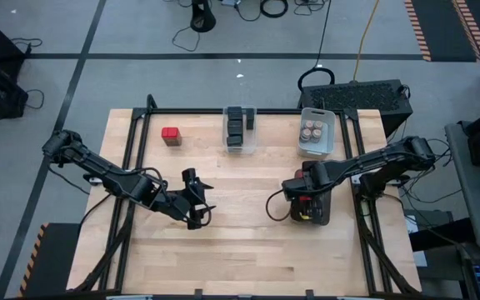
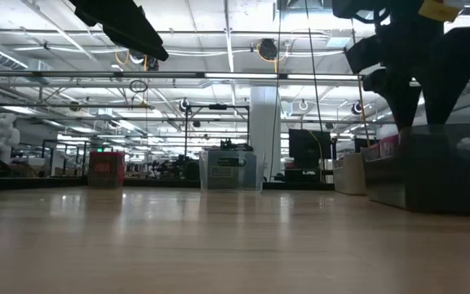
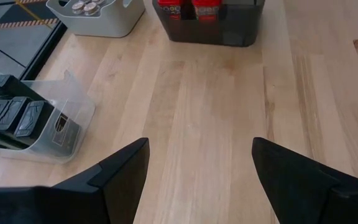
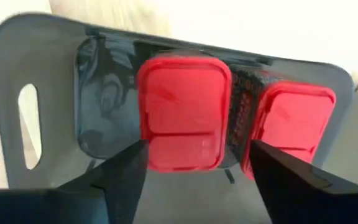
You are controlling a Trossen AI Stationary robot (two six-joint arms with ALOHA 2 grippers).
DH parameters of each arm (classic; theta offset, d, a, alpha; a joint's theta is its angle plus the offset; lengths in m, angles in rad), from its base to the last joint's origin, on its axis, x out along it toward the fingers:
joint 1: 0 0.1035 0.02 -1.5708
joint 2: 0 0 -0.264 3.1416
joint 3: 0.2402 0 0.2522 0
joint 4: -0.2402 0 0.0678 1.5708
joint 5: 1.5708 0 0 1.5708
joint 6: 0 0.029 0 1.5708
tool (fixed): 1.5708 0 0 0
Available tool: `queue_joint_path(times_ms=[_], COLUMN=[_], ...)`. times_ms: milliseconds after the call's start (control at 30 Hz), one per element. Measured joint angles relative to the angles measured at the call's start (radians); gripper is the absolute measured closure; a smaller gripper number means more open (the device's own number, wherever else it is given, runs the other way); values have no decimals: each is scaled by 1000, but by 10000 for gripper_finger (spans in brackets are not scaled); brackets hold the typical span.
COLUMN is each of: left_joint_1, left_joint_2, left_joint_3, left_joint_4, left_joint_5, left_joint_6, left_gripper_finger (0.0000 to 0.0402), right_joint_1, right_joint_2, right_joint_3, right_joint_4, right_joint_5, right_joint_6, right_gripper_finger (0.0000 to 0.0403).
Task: Sort spices by type
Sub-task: Put the red seasoning can into the black transparent bin
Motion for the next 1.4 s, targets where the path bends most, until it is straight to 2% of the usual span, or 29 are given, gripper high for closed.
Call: queue_joint_path(times_ms=[200,333,500,633,833,1000,1100,1200,1267,1400], left_joint_1=[0,0,0,0,-29,-10,76,210,316,561], left_joint_2=[0,0,0,0,-30,-108,-171,-224,-242,-227], left_joint_3=[0,0,0,0,1,1,1,2,2,32], left_joint_4=[-1,-3,-3,-4,-39,-134,-216,-323,-361,-374], left_joint_5=[0,0,0,0,-31,-84,-94,-84,-18,181], left_joint_6=[0,0,1,8,6,-25,-166,-293,-211,24], left_gripper_finger=[111,111,111,111,111,111,111,111,111,111], right_joint_1=[-1,-1,-1,-1,-29,-92,-122,-141,-146,-145], right_joint_2=[0,0,0,0,0,-1,-1,0,0,0], right_joint_3=[-4,-3,47,140,312,399,411,411,411,411], right_joint_4=[14,8,-32,-29,61,113,118,110,113,128], right_joint_5=[1,0,0,3,177,144,150,150,150,150], right_joint_6=[22,19,32,-3,-29,-58,-59,-62,-88,-138], right_gripper_finger=[91,73,78,88,90,90,90,90,90,91])
